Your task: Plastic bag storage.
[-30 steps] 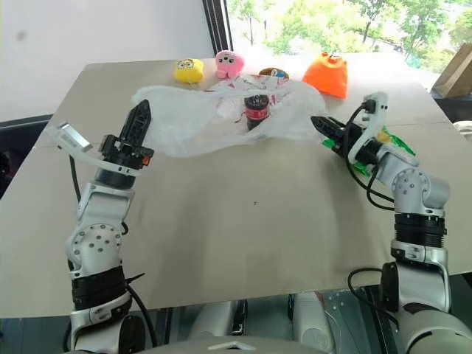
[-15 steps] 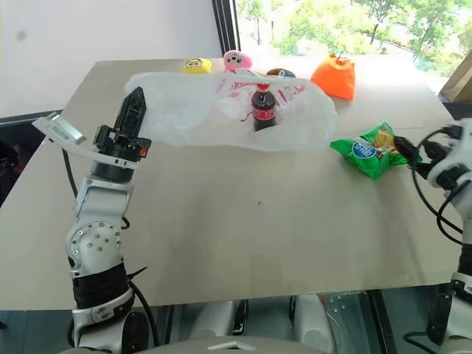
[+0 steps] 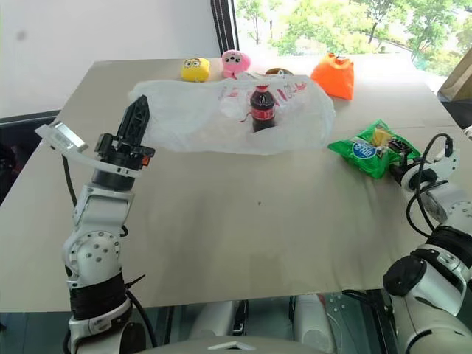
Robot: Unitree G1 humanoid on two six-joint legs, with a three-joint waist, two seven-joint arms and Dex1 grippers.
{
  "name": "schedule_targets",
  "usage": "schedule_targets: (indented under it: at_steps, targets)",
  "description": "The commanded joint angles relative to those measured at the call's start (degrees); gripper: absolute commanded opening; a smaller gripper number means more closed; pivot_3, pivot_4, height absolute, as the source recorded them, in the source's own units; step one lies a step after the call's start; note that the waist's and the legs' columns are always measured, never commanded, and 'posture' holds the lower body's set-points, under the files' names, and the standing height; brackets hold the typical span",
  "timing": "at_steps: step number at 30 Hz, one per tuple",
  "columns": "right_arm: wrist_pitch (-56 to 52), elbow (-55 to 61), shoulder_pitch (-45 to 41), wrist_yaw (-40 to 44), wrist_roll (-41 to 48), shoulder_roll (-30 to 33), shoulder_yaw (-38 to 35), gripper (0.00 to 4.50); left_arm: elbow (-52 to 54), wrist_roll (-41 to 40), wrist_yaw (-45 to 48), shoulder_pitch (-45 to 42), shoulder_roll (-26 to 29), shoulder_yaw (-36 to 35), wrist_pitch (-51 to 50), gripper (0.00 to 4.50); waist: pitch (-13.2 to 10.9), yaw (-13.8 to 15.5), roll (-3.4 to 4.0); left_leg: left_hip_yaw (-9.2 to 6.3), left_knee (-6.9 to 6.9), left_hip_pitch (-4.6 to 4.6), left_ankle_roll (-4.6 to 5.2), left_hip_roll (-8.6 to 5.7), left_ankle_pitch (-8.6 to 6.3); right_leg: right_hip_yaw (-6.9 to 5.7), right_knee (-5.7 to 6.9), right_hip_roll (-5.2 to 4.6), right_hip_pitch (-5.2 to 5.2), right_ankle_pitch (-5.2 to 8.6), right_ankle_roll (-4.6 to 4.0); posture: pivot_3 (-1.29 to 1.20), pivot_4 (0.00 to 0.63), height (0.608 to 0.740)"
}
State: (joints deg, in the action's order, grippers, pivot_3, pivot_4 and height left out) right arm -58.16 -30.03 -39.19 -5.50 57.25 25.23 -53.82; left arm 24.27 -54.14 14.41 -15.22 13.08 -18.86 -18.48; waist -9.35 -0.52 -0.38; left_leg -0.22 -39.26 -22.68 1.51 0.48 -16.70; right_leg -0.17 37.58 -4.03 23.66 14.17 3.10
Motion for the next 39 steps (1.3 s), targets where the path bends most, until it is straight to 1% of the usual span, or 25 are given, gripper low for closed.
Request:
schedule_targets:
  at_steps: [1, 4, 6, 7, 10, 13, 15, 16, 18, 20, 21, 22, 23, 25, 28, 31, 33, 36, 38, 39]
  targets:
    - [-0.8, 1.1, 0.6, 0.1, -0.4, -0.6, 3.0, 4.4, 3.0, 0.6, -0.3, 0.8, -0.3, 0.7, 1.0, 0.0, 0.0, -0.1, -0.01, 0.0, 0.0, 0.0, 0.01, 0.0, 0.0, 0.0, 0.0, 0.0, 0.0, 0.0, 0.0, 0.0, 0.15, 0.74]
    - [0.0, 3.0, 1.8, 3.6, -3.3, -0.5, 8.5, 4.4, 2.8, 1.1, -0.2, 1.0, -0.4, 1.3, 1.1, 0.0, 0.0, -0.3, -0.01, -0.01, 0.0, 0.04, 0.06, 0.03, -0.03, -0.01, 0.05, 0.03, 0.0, 0.0, 0.0, 0.0, 0.15, 0.74]
    - [3.5, 5.5, 3.5, 7.7, -9.9, 0.6, 17.3, 4.4, 2.3, 1.7, 0.0, 0.6, -0.3, 1.9, 1.1, 0.0, 0.0, -0.4, -0.02, -0.02, 0.0, 0.09, 0.13, 0.05, -0.07, 0.0, 0.09, 0.05, 0.0, 0.0, 0.0, 0.0, 0.15, 0.74]
    - [4.5, 6.1, 3.7, 8.8, -11.8, 0.6, 19.9, 4.4, 2.1, 1.9, 0.1, 0.3, -0.2, 2.1, 1.1, 0.0, 0.0, -0.6, -0.05, -0.03, 0.0, 0.12, 0.22, 0.06, -0.12, 0.01, 0.12, 0.06, -0.01, 0.0, 0.0, 0.0, 0.15, 0.74]
    - [6.1, 7.0, 3.7, 11.6, -14.5, 0.3, 24.4, 4.4, 1.7, 2.2, 0.3, -0.3, -0.1, 2.6, 0.9, 0.0, 0.1, -0.7, -0.13, -0.05, -0.01, 0.3, 0.23, 0.09, -0.13, 0.11, 0.19, 0.1, -0.1, 0.0, 0.0, 0.0, 0.15, 0.74]
    - [8.6, 7.6, 4.4, 14.9, -19.5, 0.7, 30.2, 4.4, 1.2, 2.3, 0.5, -0.9, -0.1, 2.7, 1.0, 0.0, 0.1, -0.7, -0.14, 0.01, 0.0, 0.47, 0.24, 0.08, -0.13, 0.19, 0.22, 0.11, -0.21, 0.0, 0.0, 0.0, 0.15, 0.74]
    - [10.7, 7.1, 5.2, 16.4, -22.3, 0.9, 32.5, 4.4, 0.8, 2.5, 0.6, -1.0, -0.1, 2.8, 1.1, 0.0, 0.1, -0.8, -0.19, 0.02, 0.01, 0.57, 0.24, 0.1, -0.14, 0.21, 0.22, 0.14, -0.27, 0.0, 0.0, 0.0, 0.15, 0.74]
    - [11.7, 6.7, 5.4, 16.6, -23.1, 0.8, 32.6, 4.17, 0.6, 2.6, 0.7, -1.1, -0.1, 2.8, 1.1, 0.0, 0.2, -0.9, -0.23, 0.03, 0.02, 0.61, 0.24, 0.12, -0.14, 0.22, 0.22, 0.17, -0.29, 0.0, 0.0, 0.0, 0.15, 0.74]
    - [13.2, 6.5, 5.4, 17.5, -23.4, 0.4, 31.9, 3.53, 0.4, 2.7, 0.9, -1.1, -0.1, 2.7, 1.1, 0.0, 0.2, -0.9, -0.23, 0.03, 0.05, 0.71, 0.25, 0.13, -0.14, 0.24, 0.21, 0.18, -0.39, 0.0, -0.01, 0.0, 0.15, 0.74]
    - [15.0, 6.9, 5.0, 18.7, -23.2, 0.1, 30.8, 2.56, 0.3, 2.7, 1.0, -1.2, -0.1, 2.5, 1.2, 0.0, 0.1, -1.0, -0.23, 0.03, 0.05, 0.71, 0.25, 0.13, -0.14, 0.24, 0.21, 0.18, -0.39, 0.0, -0.01, 0.0, 0.15, 0.74]
    - [15.9, 7.3, 4.6, 19.6, -22.6, -0.1, 30.0, 1.98, 0.2, 2.7, 1.1, -1.3, 0.0, 2.5, 1.2, 0.0, 0.1, -1.0, -0.23, 0.04, 0.05, 0.71, 0.25, 0.13, -0.15, 0.25, 0.21, 0.18, -0.39, 0.0, -0.01, 0.0, 0.15, 0.74]
    - [17.4, 7.4, 4.0, 20.6, -21.4, -0.4, 28.3, 1.65, 0.1, 2.7, 1.1, -1.5, -0.1, 2.6, 1.2, 0.0, 0.1, -1.0, -0.23, 0.04, 0.05, 0.71, 0.25, 0.13, -0.15, 0.25, 0.21, 0.18, -0.39, 0.0, -0.01, 0.0, 0.15, 0.74]
    - [18.4, 7.5, 3.6, 21.3, -20.6, -0.6, 27.1, 1.11, 0.0, 2.7, 1.2, -1.6, -0.2, 2.6, 1.2, 0.0, 0.1, -0.9, -0.22, 0.03, 0.05, 0.7, 0.25, 0.13, -0.15, 0.24, 0.21, 0.18, -0.39, 0.0, -0.01, 0.0, 0.15, 0.74]
    - [21.6, 7.5, 2.8, 22.2, -19.8, -0.7, 24.9, 0.33, -0.2, 2.7, 1.4, -1.7, -0.3, 2.8, 1.3, 0.0, 0.1, -0.5, -0.2, 0.02, 0.06, 0.69, 0.25, 0.13, -0.15, 0.23, 0.19, 0.18, -0.38, 0.0, -0.01, 0.0, 0.15, 0.74]
    - [26.5, 8.4, 0.3, 22.9, -15.5, -1.2, 19.3, 0.33, -0.5, 2.9, 1.6, -1.7, -0.5, 3.3, 1.3, 0.0, 0.1, -0.3, -0.14, 0.02, 0.06, 0.65, 0.25, 0.11, -0.15, 0.22, 0.14, 0.16, -0.38, 0.0, -0.01, 0.0, 0.15, 0.74]
    - [25.5, 12.1, -1.3, 26.0, -7.9, -1.6, 14.9, 0.33, -0.5, 2.9, 1.7, -1.8, -0.6, 3.4, 1.2, 0.0, 0.0, -0.1, -0.07, -0.01, 0.09, 0.57, 0.25, 0.09, -0.15, 0.18, 0.05, 0.11, -0.36, 0.0, 0.0, 0.0, 0.15, 0.74]
    - [22.5, 15.3, -1.9, 28.7, -1.1, -1.5, 12.7, 0.33, -0.6, 3.0, 1.7, -1.9, -0.6, 3.4, 1.2, 0.0, 0.0, -0.1, -0.04, -0.07, 0.11, 0.49, 0.25, 0.09, -0.15, 0.12, 0.02, 0.1, -0.31, 0.0, 0.0, 0.0, 0.15, 0.74]
    - [14.0, 24.1, 0.2, 35.8, 9.8, -0.5, 14.1, 0.33, -0.7, 2.9, 1.7, -2.0, -0.6, 3.4, 1.1, 0.0, 0.0, -0.2, -0.02, -0.14, 0.13, 0.29, 0.26, 0.11, -0.15, 0.04, 0.02, 0.09, -0.16, 0.0, 0.0, 0.0, 0.15, 0.74]
    - [6.3, 30.4, 2.7, 39.7, 17.5, 0.7, 17.1, 0.33, -0.6, 3.0, 1.7, -2.0, -0.7, 3.6, 1.1, 0.0, 0.0, -0.2, -0.01, -0.21, 0.12, 0.18, 0.26, 0.12, -0.16, -0.01, 0.02, 0.09, -0.07, 0.0, 0.0, 0.0, 0.15, 0.74]
    - [3.7, 33.2, 4.3, 41.8, 19.9, 1.3, 18.8, 0.33, -0.6, 3.1, 1.7, -2.1, -0.8, 3.7, 1.1, 0.0, 0.0, -0.2, -0.01, -0.24, 0.12, 0.17, 0.27, 0.13, -0.16, -0.04, 0.0, 0.09, -0.07, 0.0, 0.0, 0.0, 0.15, 0.74]
